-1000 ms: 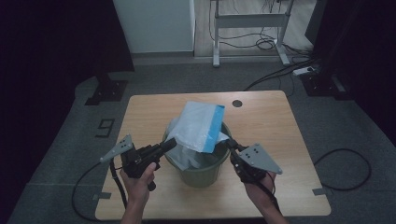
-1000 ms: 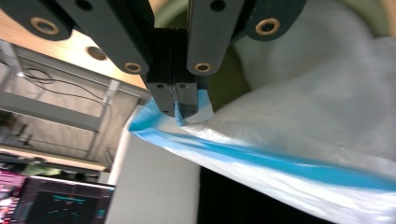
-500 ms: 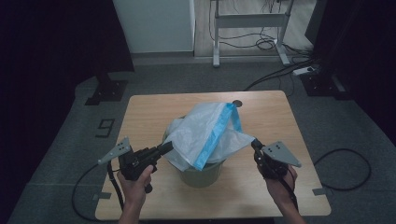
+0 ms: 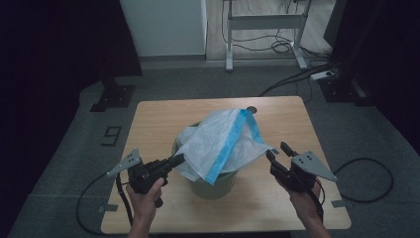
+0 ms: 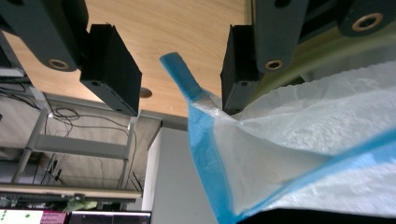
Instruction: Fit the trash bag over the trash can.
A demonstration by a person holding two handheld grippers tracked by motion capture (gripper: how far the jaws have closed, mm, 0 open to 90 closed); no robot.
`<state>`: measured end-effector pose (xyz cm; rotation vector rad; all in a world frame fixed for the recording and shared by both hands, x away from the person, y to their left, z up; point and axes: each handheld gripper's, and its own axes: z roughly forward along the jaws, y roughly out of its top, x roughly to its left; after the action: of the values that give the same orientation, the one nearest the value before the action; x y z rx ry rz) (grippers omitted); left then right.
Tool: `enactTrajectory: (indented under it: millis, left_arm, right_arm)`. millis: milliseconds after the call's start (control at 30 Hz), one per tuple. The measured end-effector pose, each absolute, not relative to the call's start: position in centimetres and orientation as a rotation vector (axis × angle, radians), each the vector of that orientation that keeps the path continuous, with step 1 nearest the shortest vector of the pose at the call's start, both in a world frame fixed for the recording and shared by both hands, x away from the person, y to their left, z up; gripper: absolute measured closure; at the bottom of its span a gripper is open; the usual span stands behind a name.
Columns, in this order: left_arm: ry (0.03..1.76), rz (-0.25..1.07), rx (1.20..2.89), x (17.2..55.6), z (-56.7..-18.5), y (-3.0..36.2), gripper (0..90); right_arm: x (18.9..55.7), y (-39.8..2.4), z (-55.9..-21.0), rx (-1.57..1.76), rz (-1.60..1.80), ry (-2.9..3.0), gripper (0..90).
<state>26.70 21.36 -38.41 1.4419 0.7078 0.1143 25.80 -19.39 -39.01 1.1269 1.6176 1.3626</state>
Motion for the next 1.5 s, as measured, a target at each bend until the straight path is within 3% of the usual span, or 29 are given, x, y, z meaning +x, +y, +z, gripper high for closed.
enactTrajectory:
  millis: [567,733,1100,1500]
  left_arm:
    - [0.720,0.114,1.433,26.9,-38.7,20.8,89.1]
    - [0.724,0.114,1.419,26.8,-38.7,21.0,89.0]
    - [0.722,0.100,1.386,26.6,-38.8,21.5,89.0]
    - [0.724,0.088,1.376,26.8,-38.9,21.6,88.9]
  right_arm:
    - [24.5,-22.8,-41.2,1.219,1.383,1.717,43.4]
    - [25.1,-21.6,-40.5,1.194,1.442,1.725,43.6]
    - [28.9,-16.5,-39.5,1.156,1.559,1.771,52.7]
    - [31.4,-15.6,-40.0,1.199,1.579,1.755,58.1]
